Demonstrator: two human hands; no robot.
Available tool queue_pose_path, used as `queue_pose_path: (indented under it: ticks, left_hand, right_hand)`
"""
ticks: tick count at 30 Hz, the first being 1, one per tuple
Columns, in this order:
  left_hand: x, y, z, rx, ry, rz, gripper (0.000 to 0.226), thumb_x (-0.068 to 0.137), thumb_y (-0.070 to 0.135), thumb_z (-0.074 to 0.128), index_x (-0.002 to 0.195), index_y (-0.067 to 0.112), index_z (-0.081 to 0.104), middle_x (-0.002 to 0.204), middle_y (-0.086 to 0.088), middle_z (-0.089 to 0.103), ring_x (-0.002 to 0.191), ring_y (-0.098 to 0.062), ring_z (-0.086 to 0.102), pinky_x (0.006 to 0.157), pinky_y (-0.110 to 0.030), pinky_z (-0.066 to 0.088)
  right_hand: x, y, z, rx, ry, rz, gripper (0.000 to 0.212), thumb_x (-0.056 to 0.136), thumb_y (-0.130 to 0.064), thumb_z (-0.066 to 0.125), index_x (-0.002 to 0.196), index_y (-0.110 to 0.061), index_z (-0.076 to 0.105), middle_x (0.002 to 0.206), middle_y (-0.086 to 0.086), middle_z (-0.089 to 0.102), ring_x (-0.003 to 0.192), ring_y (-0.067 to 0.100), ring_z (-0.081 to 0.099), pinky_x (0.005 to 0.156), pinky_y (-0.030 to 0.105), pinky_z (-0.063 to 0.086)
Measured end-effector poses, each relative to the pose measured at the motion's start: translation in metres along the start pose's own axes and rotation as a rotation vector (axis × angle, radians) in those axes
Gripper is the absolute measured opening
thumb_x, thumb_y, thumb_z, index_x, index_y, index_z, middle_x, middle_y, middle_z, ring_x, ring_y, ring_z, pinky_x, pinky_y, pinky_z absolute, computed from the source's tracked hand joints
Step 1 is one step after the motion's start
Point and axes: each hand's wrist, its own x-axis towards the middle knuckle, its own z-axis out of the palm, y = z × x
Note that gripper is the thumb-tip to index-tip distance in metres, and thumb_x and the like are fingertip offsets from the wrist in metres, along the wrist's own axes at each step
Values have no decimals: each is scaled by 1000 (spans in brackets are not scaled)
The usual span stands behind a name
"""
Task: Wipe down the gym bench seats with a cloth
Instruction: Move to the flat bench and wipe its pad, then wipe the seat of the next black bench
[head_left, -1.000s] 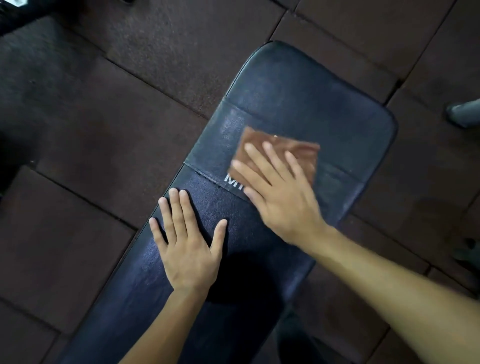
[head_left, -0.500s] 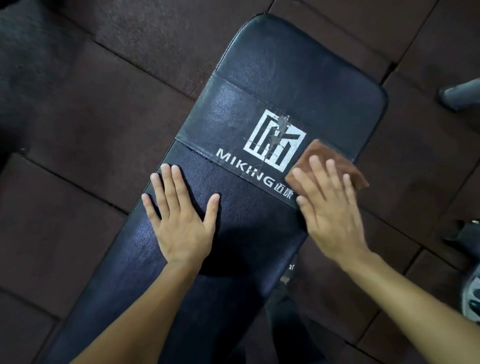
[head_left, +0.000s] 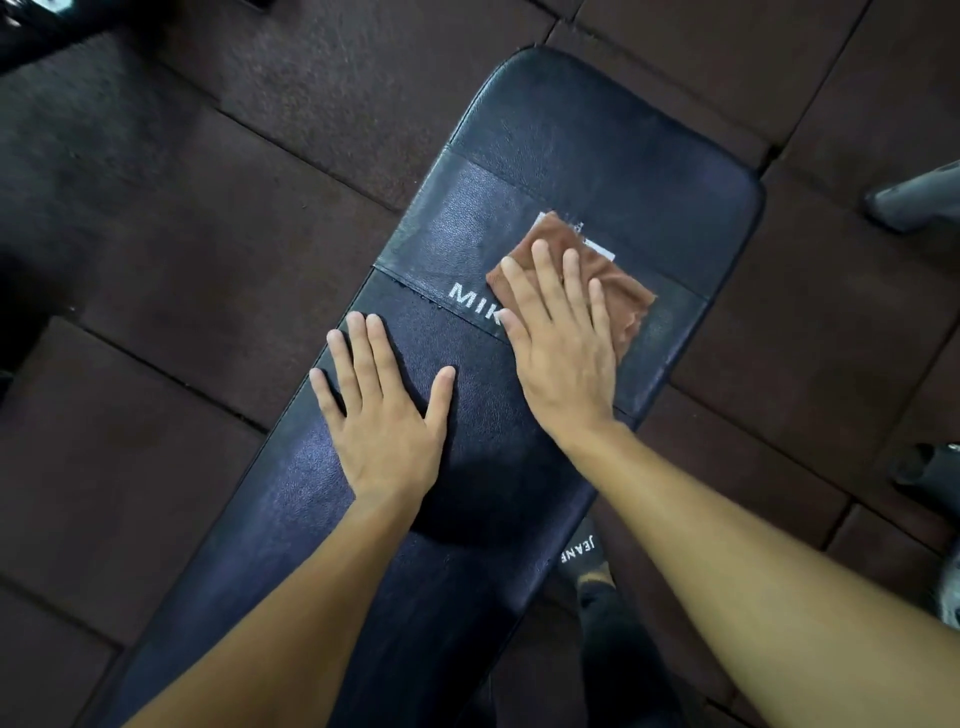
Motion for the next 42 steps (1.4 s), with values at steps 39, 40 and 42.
queue_pose_path:
  ticks: [39, 40, 42]
  left_hand:
    - [-701, -275, -413, -331, 440, -1190, 53, 97, 43, 48, 142, 16, 47, 140, -6, 55, 124, -29, 52, 104, -40, 37]
    - [-737, -283, -409, -334, 440, -1231, 53, 97, 44, 48, 142, 16, 47, 140, -6, 55, 124, -29, 52, 103, -40, 38]
    - [-806, -295, -402, -341, 441, -1307, 52, 98, 44, 47, 142, 17, 47, 140, -5, 55, 124, -28, 52, 102, -40, 39]
  right_hand:
    - [-549, -457, -390, 610, -1105, -959, 32, 101, -31, 47, 127, -20, 63, 85, -3, 68, 78, 15, 62, 82, 42, 50]
    - [-585, -462, -392, 600, -1137, -984, 31, 102, -30, 47, 127, -20, 63, 83, -4, 67, 74, 13, 61, 79, 39, 49]
    - [-655, -471, -390, 584, -1209, -1013, 32, 103, -29, 47, 127, -17, 63, 88, -4, 68, 74, 9, 61, 75, 33, 49]
